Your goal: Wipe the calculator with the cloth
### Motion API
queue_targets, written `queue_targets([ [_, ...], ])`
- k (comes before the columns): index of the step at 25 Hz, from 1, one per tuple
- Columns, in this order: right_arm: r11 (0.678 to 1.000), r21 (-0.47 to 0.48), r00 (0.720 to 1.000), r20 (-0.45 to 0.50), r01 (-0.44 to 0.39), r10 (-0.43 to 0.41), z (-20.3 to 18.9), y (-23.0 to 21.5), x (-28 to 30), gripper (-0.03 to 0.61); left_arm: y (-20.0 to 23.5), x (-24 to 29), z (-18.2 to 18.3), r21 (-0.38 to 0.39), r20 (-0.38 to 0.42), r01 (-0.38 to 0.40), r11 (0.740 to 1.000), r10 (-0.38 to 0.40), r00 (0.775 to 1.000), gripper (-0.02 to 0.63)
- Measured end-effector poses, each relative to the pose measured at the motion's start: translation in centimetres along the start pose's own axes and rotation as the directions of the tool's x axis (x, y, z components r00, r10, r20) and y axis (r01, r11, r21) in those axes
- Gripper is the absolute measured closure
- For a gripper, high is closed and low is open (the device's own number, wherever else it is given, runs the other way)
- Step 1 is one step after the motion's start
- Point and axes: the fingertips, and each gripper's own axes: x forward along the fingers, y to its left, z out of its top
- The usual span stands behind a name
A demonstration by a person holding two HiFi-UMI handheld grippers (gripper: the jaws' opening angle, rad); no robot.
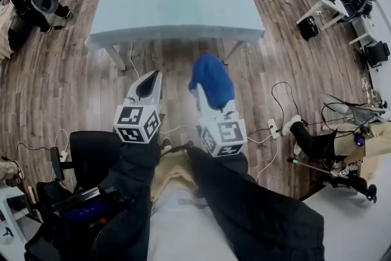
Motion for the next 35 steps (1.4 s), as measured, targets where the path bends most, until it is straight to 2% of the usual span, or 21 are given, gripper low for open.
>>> queue_targets([
  [6,1.000,0.009,0.999,-0.042,0.029,-0.028,-1.8,0.6,0.1,0.517,1.4,-0.8,-1.5,-0.021,-0.035,0.008,1.000,-0.008,0.999,0.615],
  [14,0.998,0.010,0.995,-0.078,0.067,-0.066,-3.1,0.2,1.0,0.517,4.8,-0.8,-2.3,-0.052,-0.053,-0.024,0.998,0.021,0.998,0.615],
  [19,0.997,0.016,0.992,-0.099,0.079,-0.078,-3.7,-1.4,1.9,0.517,4.7,0.7,-3.1,-0.064,-0.074,-0.019,0.998,0.015,0.997,0.615],
  [23,0.998,0.021,0.994,-0.098,0.060,-0.058,-3.5,-3.1,4.6,0.517,5.4,2.7,-2.6,-0.052,-0.074,-0.035,0.998,0.031,0.997,0.615],
  [30,1.000,0.008,0.998,-0.064,-0.025,0.025,-1.3,-5.4,12.4,0.517,10.1,8.5,0.7,-0.046,-0.034,-0.127,0.991,0.126,0.991,0.615],
  [35,1.000,0.021,0.998,-0.065,-0.017,0.018,-0.1,-10.5,16.2,0.517,9.0,15.1,1.8,-0.028,-0.048,-0.106,0.994,0.104,0.993,0.615],
])
